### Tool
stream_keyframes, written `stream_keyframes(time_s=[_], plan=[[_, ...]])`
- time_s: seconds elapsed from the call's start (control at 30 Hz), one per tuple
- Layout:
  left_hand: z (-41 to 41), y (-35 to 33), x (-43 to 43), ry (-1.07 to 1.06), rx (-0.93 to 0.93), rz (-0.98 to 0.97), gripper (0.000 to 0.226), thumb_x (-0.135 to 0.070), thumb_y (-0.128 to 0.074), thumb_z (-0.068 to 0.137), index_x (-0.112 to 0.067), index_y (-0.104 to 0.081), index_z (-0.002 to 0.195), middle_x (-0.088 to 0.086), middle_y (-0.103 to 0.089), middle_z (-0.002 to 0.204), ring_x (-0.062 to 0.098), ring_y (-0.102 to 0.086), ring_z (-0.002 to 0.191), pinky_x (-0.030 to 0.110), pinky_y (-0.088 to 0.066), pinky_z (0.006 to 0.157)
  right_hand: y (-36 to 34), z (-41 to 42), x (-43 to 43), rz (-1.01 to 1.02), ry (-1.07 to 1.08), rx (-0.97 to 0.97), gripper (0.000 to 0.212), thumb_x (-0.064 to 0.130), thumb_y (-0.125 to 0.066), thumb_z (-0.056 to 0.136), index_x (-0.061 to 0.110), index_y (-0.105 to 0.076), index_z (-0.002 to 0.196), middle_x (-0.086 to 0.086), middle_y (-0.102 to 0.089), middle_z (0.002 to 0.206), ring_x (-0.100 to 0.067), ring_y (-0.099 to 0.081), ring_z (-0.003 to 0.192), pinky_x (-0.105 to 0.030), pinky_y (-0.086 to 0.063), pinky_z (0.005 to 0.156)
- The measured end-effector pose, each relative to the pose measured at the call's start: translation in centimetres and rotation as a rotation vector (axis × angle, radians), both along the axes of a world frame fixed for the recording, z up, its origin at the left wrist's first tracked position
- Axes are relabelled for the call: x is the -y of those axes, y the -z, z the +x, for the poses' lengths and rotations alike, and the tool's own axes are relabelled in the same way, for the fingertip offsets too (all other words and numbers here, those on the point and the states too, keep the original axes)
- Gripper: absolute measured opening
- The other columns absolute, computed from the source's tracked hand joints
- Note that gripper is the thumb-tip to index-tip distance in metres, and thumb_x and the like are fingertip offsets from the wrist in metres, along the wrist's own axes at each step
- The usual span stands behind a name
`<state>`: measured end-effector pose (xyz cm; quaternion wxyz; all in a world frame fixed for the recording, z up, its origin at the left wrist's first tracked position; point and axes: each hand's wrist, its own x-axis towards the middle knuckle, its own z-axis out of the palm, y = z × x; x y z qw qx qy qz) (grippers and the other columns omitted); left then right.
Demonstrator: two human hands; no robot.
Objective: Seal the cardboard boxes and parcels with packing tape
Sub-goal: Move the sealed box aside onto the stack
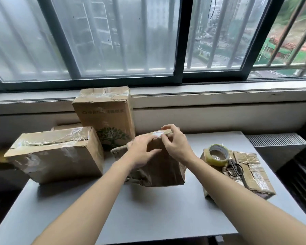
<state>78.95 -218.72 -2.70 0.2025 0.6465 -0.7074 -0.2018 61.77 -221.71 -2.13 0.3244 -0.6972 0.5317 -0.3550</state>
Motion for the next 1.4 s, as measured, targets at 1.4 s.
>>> stream_keyframes(time_s=[1.4], plan=[[-5.8, -3.2, 1.7, -0.196, -0.033, -0.11, 0.042, -0.004, -0.052, 0.085, -0.027, -0.075, 0.113, -0.008, -0.073, 0.114, 0.016, -0.064, 0.108, 0.033, -0.051, 0.097, -4.0, -4.5, 3.9, 0.169, -0.715, -0.824, 0.04, 0.041, -0.031, 0.107, 0.014, -0.057, 0.091, -0.013, -0.065, 0.113, -0.026, -0.054, 0.099, -0.034, -0.041, 0.085]])
